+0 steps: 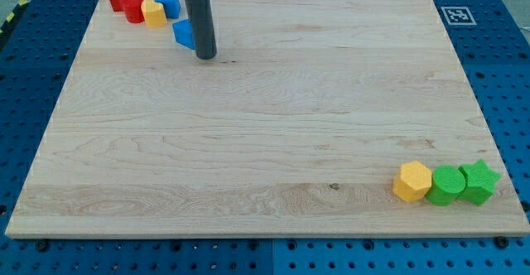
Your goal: Slide blue triangle towards yellow heart
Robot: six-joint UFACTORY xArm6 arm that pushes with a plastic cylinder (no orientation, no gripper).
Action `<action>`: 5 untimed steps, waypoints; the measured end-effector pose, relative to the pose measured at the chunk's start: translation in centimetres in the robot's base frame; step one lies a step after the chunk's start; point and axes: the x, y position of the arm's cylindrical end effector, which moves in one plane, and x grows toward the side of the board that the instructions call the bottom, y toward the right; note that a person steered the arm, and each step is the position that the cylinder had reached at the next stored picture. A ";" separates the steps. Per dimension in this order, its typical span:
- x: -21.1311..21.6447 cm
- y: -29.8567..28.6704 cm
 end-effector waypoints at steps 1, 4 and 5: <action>-0.9 -0.5; -2.4 -2.2; -2.4 -3.1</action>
